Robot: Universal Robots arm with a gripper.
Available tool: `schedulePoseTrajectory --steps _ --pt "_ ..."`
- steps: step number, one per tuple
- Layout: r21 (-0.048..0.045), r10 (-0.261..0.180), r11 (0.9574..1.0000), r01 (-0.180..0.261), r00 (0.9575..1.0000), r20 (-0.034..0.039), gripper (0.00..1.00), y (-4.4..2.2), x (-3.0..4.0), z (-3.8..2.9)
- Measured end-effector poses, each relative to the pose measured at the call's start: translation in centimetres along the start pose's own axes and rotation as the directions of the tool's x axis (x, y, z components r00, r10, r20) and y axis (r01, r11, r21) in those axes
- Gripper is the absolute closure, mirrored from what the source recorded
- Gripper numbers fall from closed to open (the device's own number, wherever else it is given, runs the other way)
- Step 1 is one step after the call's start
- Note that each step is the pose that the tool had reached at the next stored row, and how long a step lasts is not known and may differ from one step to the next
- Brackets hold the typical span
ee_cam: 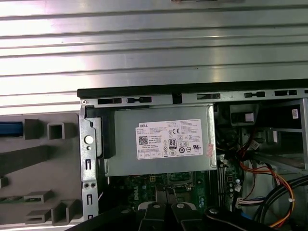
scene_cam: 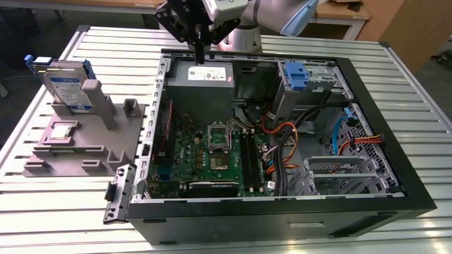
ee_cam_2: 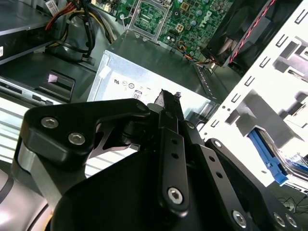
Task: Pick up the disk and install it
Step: 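Reach for the disk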
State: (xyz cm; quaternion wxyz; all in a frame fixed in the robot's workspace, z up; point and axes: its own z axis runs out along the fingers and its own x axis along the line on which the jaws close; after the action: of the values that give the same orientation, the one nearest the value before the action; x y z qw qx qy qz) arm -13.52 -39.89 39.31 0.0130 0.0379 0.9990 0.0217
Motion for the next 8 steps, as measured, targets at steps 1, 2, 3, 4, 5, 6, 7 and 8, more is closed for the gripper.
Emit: schedulePoseTrajectory --steps 1,2,3,4,5,6,7,8 --pt "0.0000 0.000 1.0000 0.000 1.0000 0.0001 0.90 0.00 0.01 0.00" --pt "-0.0001 0.000 1.0000 0.000 1.0000 0.0001 0.90 0.00 0.03 0.00" --pt "0.0000 0.000 1.0000 0.000 1.0000 0.0000 0.90 0.00 0.05 0.00" --pt "0.0000 0.000 1.0000 0.000 1.0000 0.0000 0.90 -0.01 0.07 0.00" --pt "0.0000 0.000 1.0000 0.000 1.0000 0.0000 0.90 -0.01 0.09 0.01" --pt "0.0000 0.000 1.0000 0.000 1.0000 0.0001 0.90 -0.01 0.11 0.01" --pt "0.0000 0.000 1.0000 0.000 1.0000 0.0000 0.90 -0.01 0.12 0.01" --pt "0.0000 0.000 1.0000 0.000 1.0000 0.0001 0.90 -0.01 0.14 0.01"
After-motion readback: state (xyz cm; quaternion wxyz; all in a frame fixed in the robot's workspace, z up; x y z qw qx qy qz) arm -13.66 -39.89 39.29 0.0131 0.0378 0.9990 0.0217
